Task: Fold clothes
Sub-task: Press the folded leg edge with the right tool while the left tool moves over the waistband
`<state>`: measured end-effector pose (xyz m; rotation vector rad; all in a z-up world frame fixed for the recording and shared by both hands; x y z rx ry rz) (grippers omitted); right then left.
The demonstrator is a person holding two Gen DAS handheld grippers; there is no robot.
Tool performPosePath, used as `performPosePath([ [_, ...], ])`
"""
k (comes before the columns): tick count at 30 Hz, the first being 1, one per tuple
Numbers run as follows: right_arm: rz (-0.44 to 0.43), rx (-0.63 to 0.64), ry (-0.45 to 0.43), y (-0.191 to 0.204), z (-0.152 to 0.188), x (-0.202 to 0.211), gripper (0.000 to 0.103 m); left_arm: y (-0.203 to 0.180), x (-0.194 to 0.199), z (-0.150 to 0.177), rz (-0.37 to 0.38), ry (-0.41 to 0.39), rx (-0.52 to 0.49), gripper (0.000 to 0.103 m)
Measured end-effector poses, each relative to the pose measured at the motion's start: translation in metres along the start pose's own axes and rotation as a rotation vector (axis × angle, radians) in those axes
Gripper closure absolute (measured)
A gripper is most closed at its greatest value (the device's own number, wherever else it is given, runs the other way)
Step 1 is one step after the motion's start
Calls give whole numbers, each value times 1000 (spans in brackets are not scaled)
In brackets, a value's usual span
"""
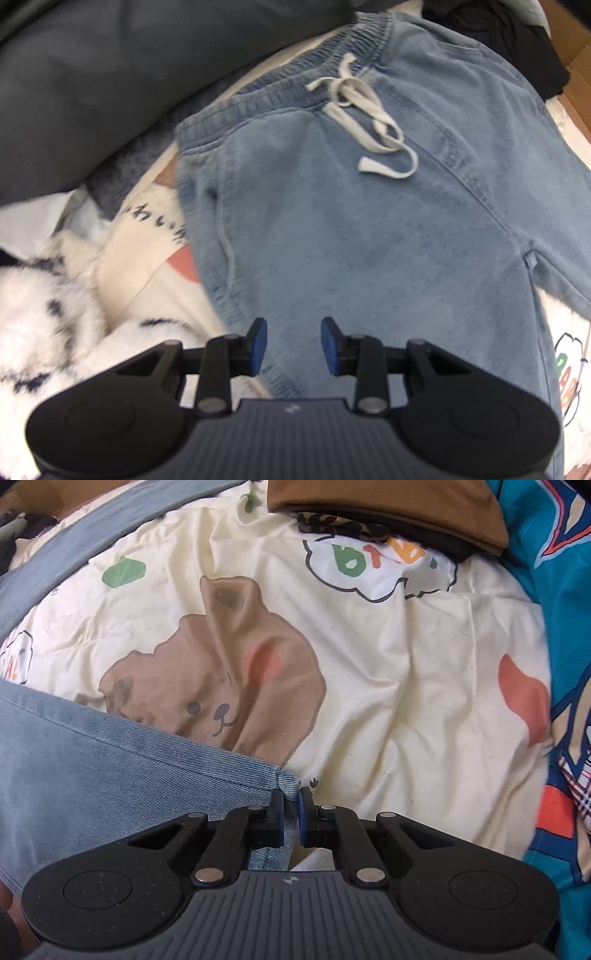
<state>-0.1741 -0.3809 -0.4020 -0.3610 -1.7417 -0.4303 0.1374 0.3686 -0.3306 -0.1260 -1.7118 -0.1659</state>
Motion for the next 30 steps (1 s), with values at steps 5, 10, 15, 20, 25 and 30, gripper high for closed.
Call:
performPosePath([
  [5,134,-59,6,-12,1,-3,103,-18,-13,-16,26,-27,-26,69],
  [10,140,-253,4,-65,0,0,103,-43,-35,-30,33,-18,-80,69],
  [15,53,-251,-42,-61,-3,16,103,-73,-40,-39,47,-23,-116,69],
  [20,-22,-217,-59,-39,-10,22,103,-114,-27,-38,100,-54,-222,70],
  [25,-87,-151,-54,-9,-12,19,103,-150,-17,-24,142,-78,-352,72],
  [30,-138,-99,-23,16,0,10,102,-183,-11,-5,180,-97,-484,72],
])
Point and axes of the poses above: each gripper's, at about its wrist camera, not at the fingertips, and x roughly against the way its jaws point, y to its left, z to its underside, the point moved 2 cm from there along -x, roughly the way its jaws point, and after that the axes turned 11 degrees about -x, right-handed, at the moved point
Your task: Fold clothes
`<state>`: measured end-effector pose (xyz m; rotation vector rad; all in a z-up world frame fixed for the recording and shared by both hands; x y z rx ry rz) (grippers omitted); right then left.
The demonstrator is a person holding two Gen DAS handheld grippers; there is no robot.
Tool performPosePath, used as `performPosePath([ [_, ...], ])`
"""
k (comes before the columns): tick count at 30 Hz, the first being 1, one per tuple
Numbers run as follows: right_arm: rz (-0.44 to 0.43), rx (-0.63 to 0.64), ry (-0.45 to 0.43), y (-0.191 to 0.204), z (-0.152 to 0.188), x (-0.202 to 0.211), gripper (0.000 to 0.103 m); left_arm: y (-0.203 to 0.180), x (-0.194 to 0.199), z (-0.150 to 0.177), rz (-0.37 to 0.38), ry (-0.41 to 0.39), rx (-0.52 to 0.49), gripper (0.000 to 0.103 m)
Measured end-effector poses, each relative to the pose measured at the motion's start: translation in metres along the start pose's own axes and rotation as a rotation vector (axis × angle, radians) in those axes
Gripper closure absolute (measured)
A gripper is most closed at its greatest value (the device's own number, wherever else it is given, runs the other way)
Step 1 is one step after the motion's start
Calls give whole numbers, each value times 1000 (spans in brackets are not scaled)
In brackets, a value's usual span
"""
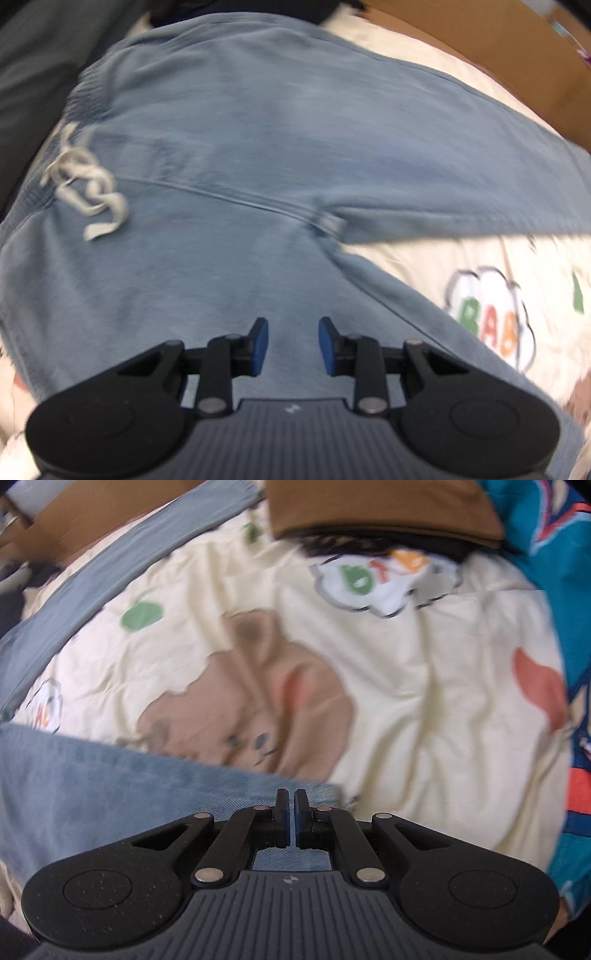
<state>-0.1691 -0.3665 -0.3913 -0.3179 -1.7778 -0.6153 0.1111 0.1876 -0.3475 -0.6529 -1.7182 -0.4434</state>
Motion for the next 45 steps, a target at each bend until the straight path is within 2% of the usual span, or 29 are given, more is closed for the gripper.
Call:
performPosePath([
  [2,-19,21,21,8,6,-6,101,-8,-5,2,26,5,-37,72],
  [6,-48,57,63,23,19,-21,101,-19,-18,8,29,19,-101,76],
  [11,-10,75,111,32,29,-44,102,-23,-42,11,14,49,-121,78],
  [18,36,81,130,34,26,-56,97,-25,-39,-8,11,-29,-127,80],
  [21,43,79,131,34,26,-59,97,-22,-34,-17,14,-59,-139,87],
  [25,47,68,130,34,26,-59,97,-17,-37,-23,-7,-74,-147,88],
  [32,53,72,137,34,27,-58,97,-15,-64,-21,-53,-1,-171,92],
  [34,54,73,137,33,27,-58,97,-14,-69,-21,-69,16,-174,96],
  [38,53,73,135,33,28,-58,97,-10,-66,-32,-66,-21,-148,99],
  [45,52,47,139,29,27,-56,97,-7,-85,-54,-53,3,-134,103],
])
Point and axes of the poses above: each gripper's, at about its wrist camera, not at the fingertips, and x roughly against the way its jaws point, y to its left, z to its underside, the point moved 2 cm from there along -x, roughly the way its jaws point, and after that the axes turned 11 degrees about -x, right-handed, at the moved point
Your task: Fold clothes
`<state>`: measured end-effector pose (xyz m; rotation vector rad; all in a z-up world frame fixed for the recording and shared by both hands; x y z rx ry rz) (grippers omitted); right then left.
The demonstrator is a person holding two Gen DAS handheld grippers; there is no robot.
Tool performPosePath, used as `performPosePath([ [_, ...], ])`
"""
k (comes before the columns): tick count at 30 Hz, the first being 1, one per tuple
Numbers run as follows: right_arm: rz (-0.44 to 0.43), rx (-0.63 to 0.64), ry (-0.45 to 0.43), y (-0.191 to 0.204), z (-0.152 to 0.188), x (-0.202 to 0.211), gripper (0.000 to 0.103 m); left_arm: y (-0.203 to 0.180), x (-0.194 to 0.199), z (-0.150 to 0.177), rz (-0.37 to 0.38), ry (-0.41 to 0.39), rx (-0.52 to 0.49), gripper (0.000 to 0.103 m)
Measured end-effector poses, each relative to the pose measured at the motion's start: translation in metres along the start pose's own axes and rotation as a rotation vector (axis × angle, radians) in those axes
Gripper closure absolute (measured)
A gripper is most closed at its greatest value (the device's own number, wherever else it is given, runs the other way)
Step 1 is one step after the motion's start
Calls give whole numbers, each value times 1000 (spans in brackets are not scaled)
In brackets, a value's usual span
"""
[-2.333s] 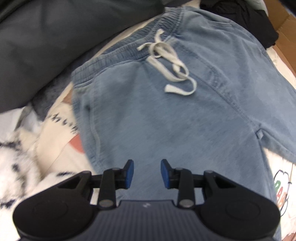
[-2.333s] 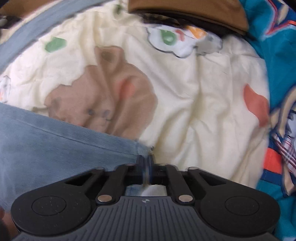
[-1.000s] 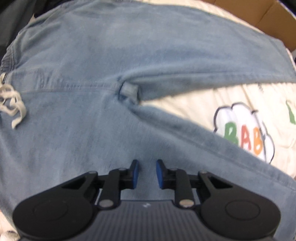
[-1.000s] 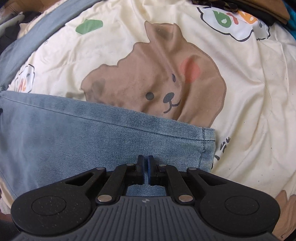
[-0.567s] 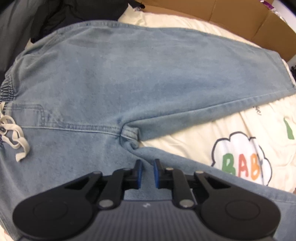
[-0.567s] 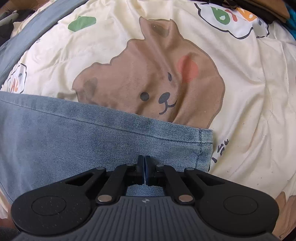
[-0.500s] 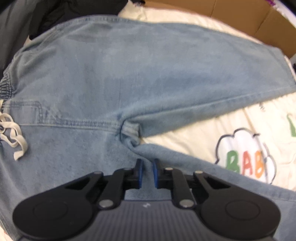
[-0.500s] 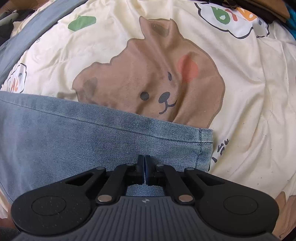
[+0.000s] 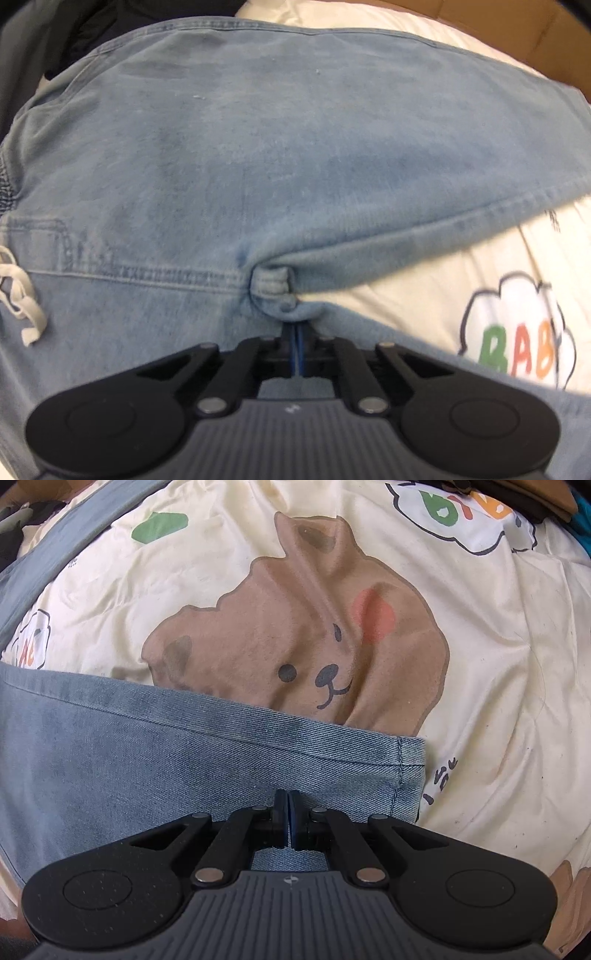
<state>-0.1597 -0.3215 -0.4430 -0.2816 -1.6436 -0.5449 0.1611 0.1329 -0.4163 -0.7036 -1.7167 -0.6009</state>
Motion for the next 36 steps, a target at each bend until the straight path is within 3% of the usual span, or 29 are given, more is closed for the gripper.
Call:
performPosePath([
  [7,2,-22,-4,-3,2,2,97,10,1,-7,24,11,33,103],
  [13,15,-19,4,-3,3,5,97,42,43,25,18,-52,71,96],
  [19,10,-1,-1,0,5,13,95,118,71,69,-83,-63,196,94],
  [22,9,8,-3,0,8,16,79,159,79,88,-152,-57,276,94],
  [28,25,36,15,-5,20,15,78,216,96,129,-231,-26,408,94],
  [36,49,45,16,-6,23,16,77,261,93,157,-233,-41,593,96],
])
Point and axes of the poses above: each gripper's, at about its wrist camera, not at the fingertips, and x roughly against the way its jaws point, y to its left, z to its underside, the point moved 2 cm from there along -x, roughly the way its jaws point, and after that the axes turned 11 degrees about -x, right-handed, at the moved point
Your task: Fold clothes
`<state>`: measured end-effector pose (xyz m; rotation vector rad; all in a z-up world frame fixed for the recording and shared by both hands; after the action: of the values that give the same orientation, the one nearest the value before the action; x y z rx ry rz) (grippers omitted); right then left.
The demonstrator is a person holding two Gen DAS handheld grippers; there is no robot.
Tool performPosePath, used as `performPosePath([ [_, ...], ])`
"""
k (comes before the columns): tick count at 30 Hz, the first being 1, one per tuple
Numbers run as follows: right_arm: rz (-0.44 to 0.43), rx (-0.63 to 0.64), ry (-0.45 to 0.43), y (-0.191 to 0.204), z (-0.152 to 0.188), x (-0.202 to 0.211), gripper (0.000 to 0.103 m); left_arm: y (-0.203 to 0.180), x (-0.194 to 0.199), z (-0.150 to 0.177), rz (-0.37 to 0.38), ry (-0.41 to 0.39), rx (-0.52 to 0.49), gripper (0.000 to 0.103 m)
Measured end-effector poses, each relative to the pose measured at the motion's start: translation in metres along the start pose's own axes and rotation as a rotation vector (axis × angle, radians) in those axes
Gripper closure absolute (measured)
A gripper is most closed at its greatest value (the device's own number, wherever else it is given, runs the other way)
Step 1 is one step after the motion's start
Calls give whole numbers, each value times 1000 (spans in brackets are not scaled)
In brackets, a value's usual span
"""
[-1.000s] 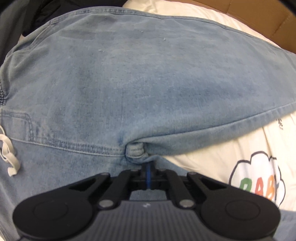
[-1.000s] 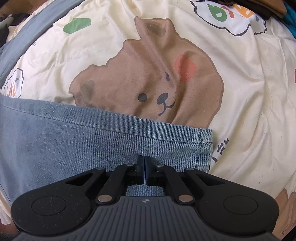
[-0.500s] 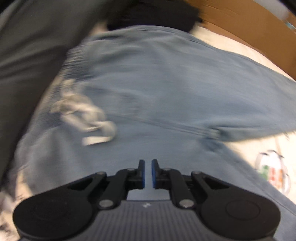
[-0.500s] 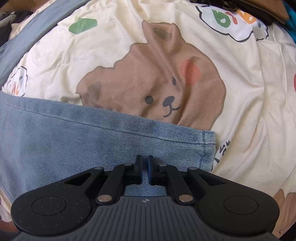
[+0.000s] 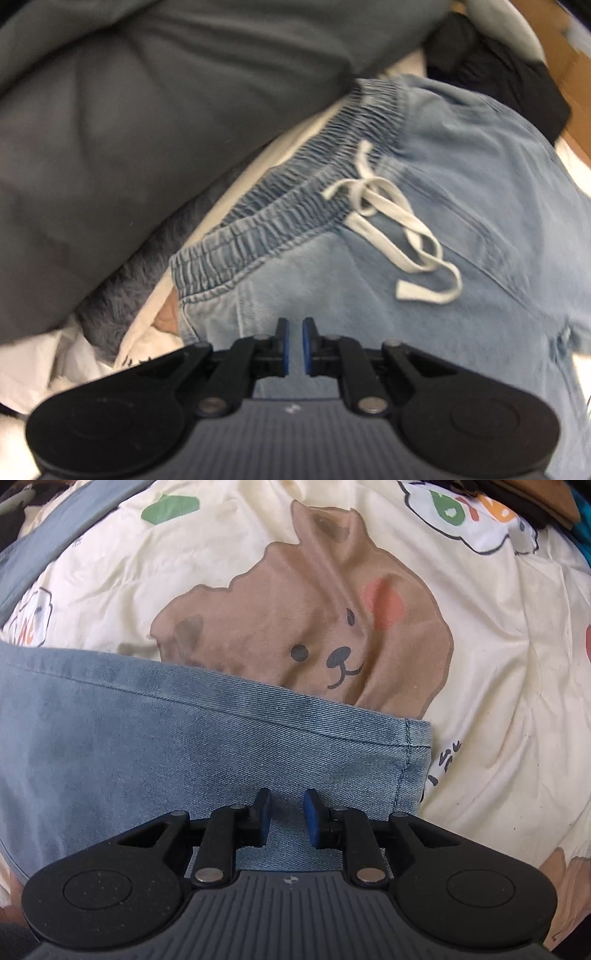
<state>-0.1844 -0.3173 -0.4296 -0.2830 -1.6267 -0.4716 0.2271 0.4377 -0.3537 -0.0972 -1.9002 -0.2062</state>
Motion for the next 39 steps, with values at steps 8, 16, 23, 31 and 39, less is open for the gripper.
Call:
performPosePath([
  [8,-5,26,5,-7,2,4,77,28,-35,-6,-19,52,114,101],
  [16,10,56,17,-10,2,7,77,50,-60,-8,-27,70,285,100],
  [23,10,61,9,-17,-8,9,77,44,-43,-9,-71,121,224,100],
  [31,-3,66,-11,-27,-1,10,77,26,-1,5,48,94,167,98],
  [39,7,75,10,-23,-17,12,77,-36,-21,17,163,112,162,92],
])
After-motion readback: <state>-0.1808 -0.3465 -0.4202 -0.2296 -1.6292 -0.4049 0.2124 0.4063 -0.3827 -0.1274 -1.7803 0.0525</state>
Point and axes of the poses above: each gripper's, at about its wrist camera, not at the fingertips, and x roughly against the way its jaws point, y to its left, z to its underside, the point moved 2 cm from there along -x, roughly the way its jaws point, and after that the axes turned 11 degrees about -x, right-handed, at the moved point
